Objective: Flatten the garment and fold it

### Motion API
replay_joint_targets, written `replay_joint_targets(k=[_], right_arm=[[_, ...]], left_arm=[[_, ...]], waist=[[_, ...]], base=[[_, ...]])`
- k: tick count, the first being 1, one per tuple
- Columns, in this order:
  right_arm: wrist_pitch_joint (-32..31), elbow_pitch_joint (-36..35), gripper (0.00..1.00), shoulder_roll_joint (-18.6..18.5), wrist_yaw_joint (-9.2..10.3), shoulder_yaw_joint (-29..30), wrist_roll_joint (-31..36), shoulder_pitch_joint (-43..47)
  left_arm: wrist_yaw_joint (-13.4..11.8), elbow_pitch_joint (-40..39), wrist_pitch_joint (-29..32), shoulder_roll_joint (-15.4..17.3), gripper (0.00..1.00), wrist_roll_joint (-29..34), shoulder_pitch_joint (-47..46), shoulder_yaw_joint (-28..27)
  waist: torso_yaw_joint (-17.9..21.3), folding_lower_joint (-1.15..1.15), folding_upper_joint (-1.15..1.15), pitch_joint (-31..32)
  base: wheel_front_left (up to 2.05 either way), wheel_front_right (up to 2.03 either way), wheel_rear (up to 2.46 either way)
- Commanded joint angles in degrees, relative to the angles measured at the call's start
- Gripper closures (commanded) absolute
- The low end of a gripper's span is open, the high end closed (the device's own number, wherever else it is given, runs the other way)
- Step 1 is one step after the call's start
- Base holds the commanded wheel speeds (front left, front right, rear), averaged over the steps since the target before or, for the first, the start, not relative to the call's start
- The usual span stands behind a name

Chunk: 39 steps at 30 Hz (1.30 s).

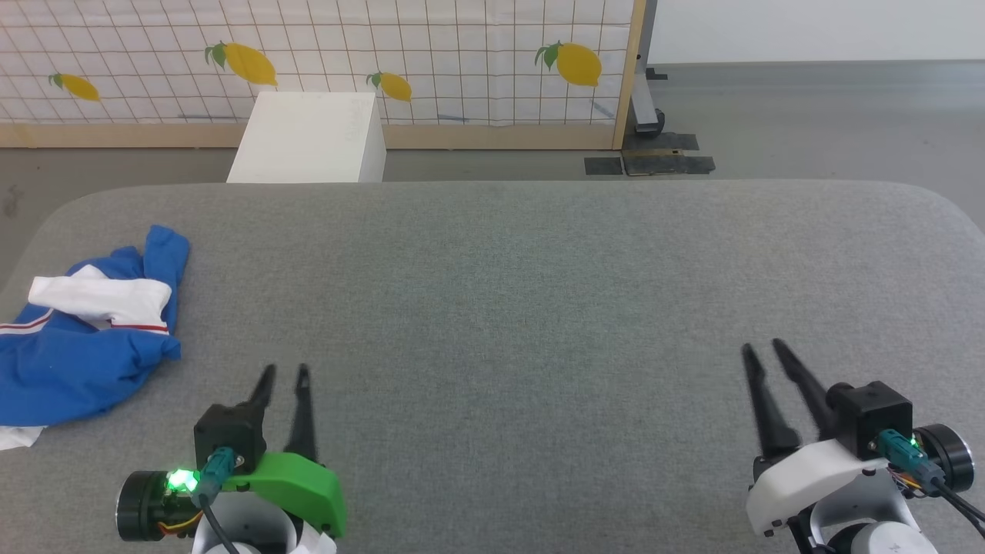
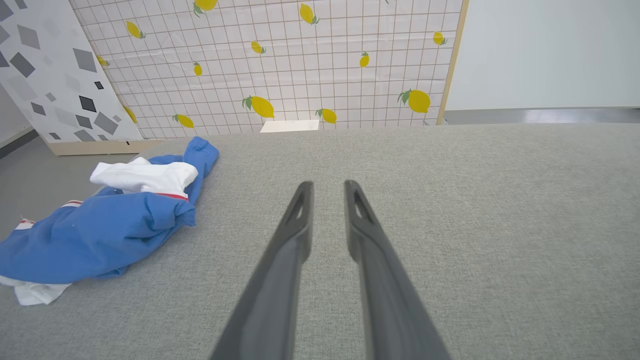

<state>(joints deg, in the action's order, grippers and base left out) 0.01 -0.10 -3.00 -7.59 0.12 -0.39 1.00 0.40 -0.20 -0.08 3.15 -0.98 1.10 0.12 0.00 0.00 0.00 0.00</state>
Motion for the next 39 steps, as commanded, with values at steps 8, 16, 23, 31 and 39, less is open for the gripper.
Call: replay_joint_targets(k=[8,16,23,31,39], right_arm=[[0.82,-0.20,0.00,0.01,0.01,0.88,-1.30,-0.05],[1.77,-1.22,0.00,0.02,0.01,1.76,-3.11,-0.05],[2.61,-2.13,0.00,0.02,0.02,2.34,-4.73,0.07],[3.55,-3.13,0.00,0.03,0.02,2.66,-6.14,0.33],[4.52,-4.07,0.00,0.04,0.03,3.04,-7.30,0.55]], left_arm=[[-0.76,-0.14,-0.82,-0.01,0.00,-0.32,-0.11,0.34],[-1.51,-0.51,-1.76,-0.03,0.00,-0.82,-0.21,0.68],[-2.12,-0.84,-2.59,-0.05,0.00,-1.25,-0.24,0.95],[-2.72,-1.23,-3.53,-0.06,0.00,-1.77,-0.23,1.25],[-3.24,-1.77,-4.50,-0.08,0.00,-2.57,-0.30,1.43]], waist=[[0.00,0.00,0.00,-0.07],[0.00,0.00,0.00,-0.17],[-0.03,0.00,0.00,-0.19],[-0.06,0.00,0.00,-0.15],[-0.13,0.00,0.00,-0.24]], base=[[0.00,0.00,0.00],[0.00,0.00,0.00],[0.00,0.00,0.00],[0.00,0.00,0.00],[0.00,0.00,0.00]])
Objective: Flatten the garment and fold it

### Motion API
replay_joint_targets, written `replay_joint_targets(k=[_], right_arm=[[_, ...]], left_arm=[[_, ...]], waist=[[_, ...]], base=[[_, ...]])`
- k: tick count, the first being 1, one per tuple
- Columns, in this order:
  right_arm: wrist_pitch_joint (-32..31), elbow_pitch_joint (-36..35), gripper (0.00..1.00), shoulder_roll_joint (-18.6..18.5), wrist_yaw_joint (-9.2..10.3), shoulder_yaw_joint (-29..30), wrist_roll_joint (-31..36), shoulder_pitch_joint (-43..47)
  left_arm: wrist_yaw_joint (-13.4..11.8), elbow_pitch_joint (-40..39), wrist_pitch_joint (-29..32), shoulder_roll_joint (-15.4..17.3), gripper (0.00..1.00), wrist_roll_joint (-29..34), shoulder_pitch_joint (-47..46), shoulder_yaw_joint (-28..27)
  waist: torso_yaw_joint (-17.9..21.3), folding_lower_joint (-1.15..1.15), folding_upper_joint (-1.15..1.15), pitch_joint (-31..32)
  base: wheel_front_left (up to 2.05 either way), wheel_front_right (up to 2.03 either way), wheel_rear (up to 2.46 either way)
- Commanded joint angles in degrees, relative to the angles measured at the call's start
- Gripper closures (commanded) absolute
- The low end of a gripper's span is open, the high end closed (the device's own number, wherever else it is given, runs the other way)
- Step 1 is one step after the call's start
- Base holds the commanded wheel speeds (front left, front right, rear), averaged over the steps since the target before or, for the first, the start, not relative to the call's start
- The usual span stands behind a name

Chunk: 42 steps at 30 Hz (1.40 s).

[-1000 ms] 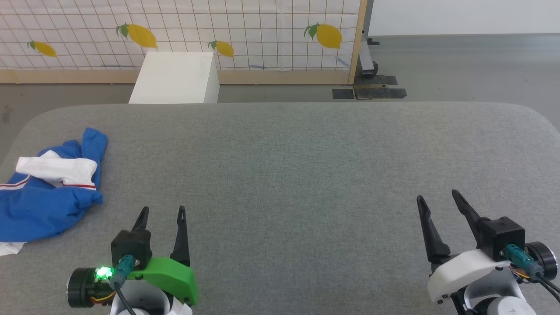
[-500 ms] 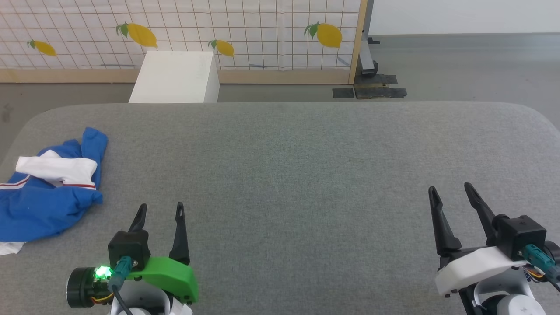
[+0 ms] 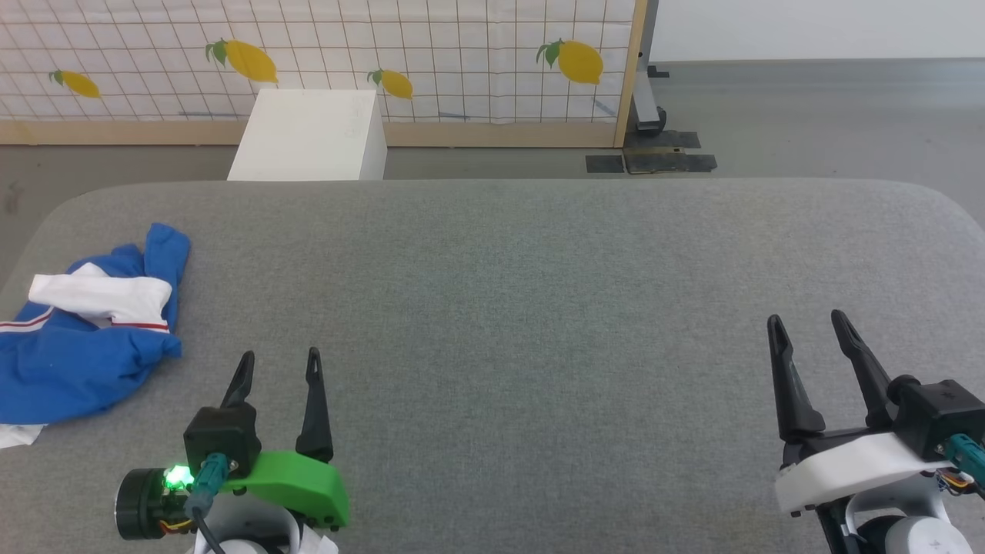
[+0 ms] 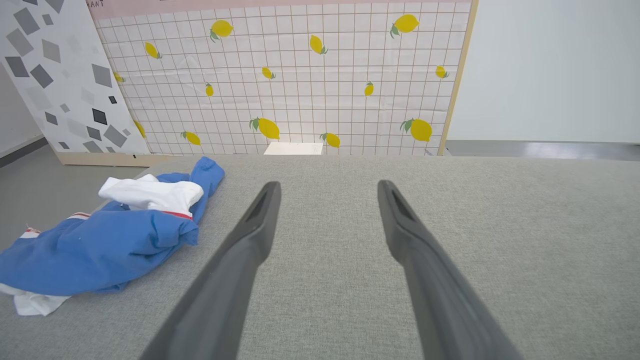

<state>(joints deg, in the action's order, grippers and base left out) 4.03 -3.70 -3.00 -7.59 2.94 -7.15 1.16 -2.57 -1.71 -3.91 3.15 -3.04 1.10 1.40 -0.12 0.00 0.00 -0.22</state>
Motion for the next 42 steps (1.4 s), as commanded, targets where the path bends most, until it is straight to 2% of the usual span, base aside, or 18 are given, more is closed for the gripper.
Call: replay_joint_targets(k=[1,42], right_arm=[[0.60,-0.57,0.00,0.04,0.03,0.25,-0.61,0.42],[5.69,-1.75,0.00,0.08,0.06,1.28,-2.77,1.98]], left_arm=[[-0.33,-0.30,-0.78,-0.08,0.00,-0.58,-0.32,0.18],[-2.50,-1.10,-5.84,-0.18,0.00,-3.12,-0.43,1.95]], waist=[[-0.01,0.00,0.00,-0.03],[-0.38,0.00,0.00,-0.09]], base=[[0.00,0.00,0.00],[0.00,0.00,0.00]])
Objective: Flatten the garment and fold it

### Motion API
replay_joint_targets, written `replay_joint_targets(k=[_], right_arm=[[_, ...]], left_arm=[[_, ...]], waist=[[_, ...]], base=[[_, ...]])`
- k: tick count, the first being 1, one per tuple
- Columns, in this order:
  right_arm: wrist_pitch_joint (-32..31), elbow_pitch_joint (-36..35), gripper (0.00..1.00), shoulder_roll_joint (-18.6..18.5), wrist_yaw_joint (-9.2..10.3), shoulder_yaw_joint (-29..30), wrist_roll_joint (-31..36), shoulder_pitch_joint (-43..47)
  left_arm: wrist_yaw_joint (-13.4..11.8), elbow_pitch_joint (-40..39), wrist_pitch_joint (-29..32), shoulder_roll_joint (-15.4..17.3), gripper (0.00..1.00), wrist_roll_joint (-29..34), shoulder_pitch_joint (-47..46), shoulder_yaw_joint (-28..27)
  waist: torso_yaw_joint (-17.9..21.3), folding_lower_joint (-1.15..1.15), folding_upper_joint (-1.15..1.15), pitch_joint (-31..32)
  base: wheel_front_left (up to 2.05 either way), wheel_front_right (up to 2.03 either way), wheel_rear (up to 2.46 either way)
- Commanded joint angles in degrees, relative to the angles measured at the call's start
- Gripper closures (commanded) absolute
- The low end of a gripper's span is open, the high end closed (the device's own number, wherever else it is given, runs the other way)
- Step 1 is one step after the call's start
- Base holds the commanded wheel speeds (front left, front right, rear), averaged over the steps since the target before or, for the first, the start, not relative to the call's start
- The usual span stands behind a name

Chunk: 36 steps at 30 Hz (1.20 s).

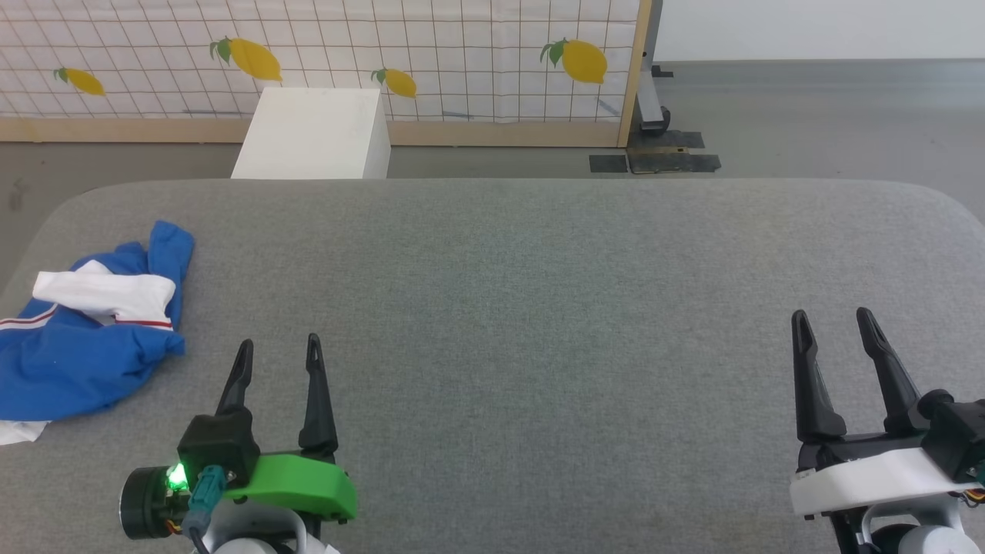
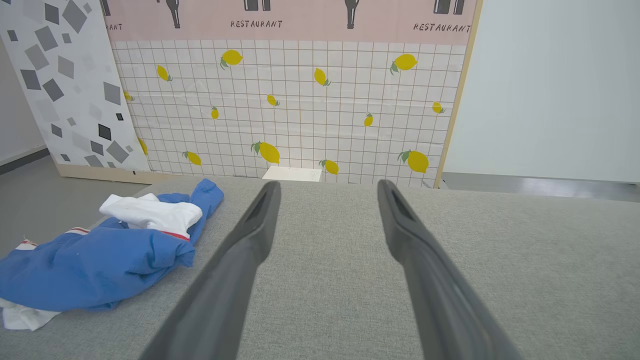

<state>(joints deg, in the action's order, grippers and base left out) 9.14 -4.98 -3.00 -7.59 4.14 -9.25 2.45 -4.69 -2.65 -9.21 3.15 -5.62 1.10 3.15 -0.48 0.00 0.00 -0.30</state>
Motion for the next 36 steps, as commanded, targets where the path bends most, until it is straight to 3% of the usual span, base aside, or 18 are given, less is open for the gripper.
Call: replay_joint_targets(k=[1,36], right_arm=[[0.71,-0.50,0.00,0.08,0.06,0.07,-0.68,0.75],[4.85,0.96,0.00,0.12,0.09,0.11,0.58,2.22]], left_arm=[[-0.44,-0.14,-0.66,-0.18,0.00,-0.58,-0.46,0.26],[-1.98,2.06,-4.78,-0.25,0.00,-2.37,-0.48,1.53]], waist=[[-0.06,0.00,0.00,0.01],[-0.69,0.00,0.00,-0.08]], base=[[0.00,0.00,0.00],[0.00,0.00,0.00]])
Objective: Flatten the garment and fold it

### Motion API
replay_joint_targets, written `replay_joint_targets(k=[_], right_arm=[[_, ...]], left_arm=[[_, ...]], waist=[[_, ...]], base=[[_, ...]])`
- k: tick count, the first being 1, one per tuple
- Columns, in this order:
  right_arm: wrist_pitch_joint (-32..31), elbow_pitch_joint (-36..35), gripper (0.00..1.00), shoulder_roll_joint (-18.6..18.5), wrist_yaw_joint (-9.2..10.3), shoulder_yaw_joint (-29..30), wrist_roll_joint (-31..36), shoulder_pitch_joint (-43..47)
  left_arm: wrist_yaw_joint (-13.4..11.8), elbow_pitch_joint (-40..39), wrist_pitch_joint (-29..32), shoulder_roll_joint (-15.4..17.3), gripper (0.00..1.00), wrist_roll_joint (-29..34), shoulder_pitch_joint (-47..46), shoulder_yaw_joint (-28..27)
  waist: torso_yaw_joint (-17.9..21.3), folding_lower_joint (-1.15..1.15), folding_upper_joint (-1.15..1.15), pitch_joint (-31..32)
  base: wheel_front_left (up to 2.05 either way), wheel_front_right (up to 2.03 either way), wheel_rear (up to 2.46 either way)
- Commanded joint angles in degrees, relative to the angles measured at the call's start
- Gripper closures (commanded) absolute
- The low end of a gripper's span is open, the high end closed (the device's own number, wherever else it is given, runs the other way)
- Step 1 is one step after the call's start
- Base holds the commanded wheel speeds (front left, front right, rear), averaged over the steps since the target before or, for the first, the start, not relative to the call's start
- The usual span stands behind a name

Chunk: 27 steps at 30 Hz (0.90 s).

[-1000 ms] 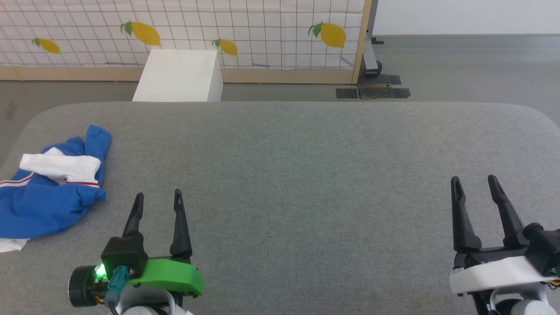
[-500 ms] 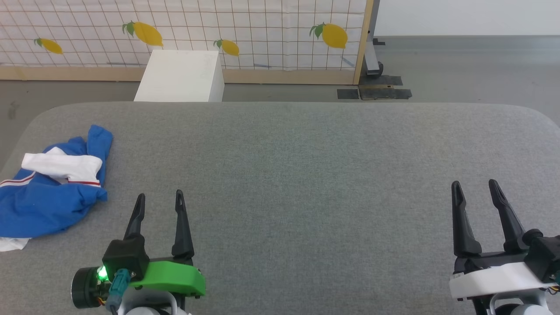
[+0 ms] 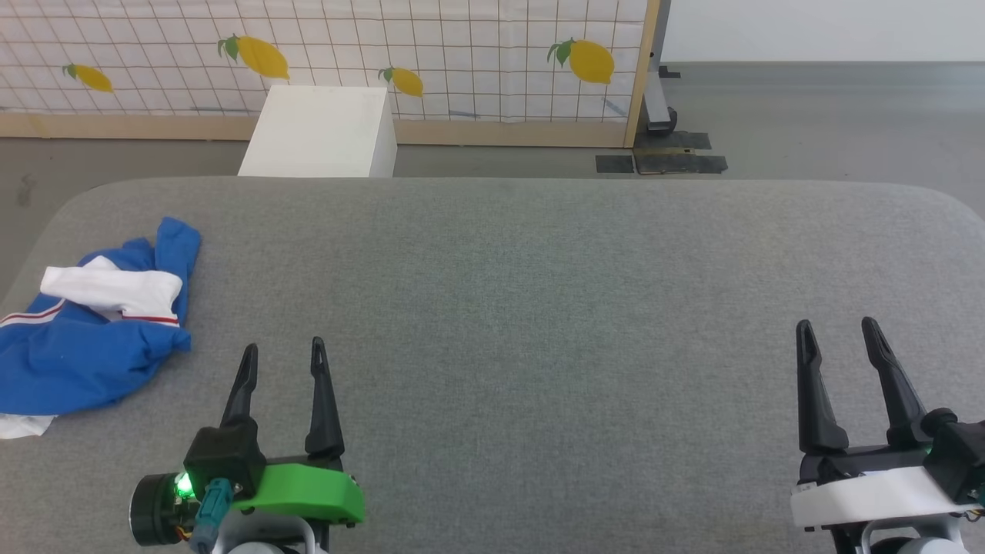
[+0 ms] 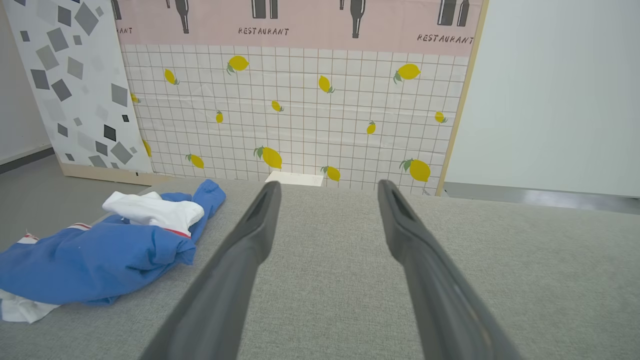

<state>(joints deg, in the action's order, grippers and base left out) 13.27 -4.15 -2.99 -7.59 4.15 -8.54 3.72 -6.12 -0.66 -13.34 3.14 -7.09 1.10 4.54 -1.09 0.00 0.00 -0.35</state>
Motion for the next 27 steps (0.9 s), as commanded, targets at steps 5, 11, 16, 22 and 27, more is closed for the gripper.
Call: replay_joint_targets(k=[5,11,16,22,27], right_arm=[[1.30,0.47,0.00,0.11,0.09,0.06,-0.25,1.07],[1.73,1.02,0.00,0.12,0.10,0.12,-0.20,1.12],[1.73,1.42,0.00,0.12,0.10,0.14,-0.11,1.08],[1.73,1.48,0.00,0.12,0.10,0.09,-0.13,1.16],[1.73,1.43,0.00,0.12,0.10,0.06,-0.11,1.18]], left_arm=[[-0.59,0.31,-1.22,-0.25,0.00,-1.22,-0.62,0.32],[-0.68,0.66,-1.66,-0.26,0.00,-1.28,-0.57,0.34],[-0.63,0.82,-1.66,-0.26,0.00,-1.13,-0.52,0.36],[-0.58,0.94,-1.66,-0.26,0.00,-0.96,-0.48,0.47],[-0.56,1.07,-1.66,-0.26,0.00,-0.92,-0.63,0.53]], waist=[[-0.37,0.00,0.00,-0.23],[-0.39,0.00,0.00,-0.32],[-0.28,0.00,0.00,-0.41],[-0.27,0.00,0.00,-0.47],[-0.53,0.00,0.00,-0.61]], base=[[0.00,0.00,0.00],[0.00,0.00,0.00],[0.00,0.00,0.00],[0.00,0.00,0.00],[0.00,0.00,0.00]])
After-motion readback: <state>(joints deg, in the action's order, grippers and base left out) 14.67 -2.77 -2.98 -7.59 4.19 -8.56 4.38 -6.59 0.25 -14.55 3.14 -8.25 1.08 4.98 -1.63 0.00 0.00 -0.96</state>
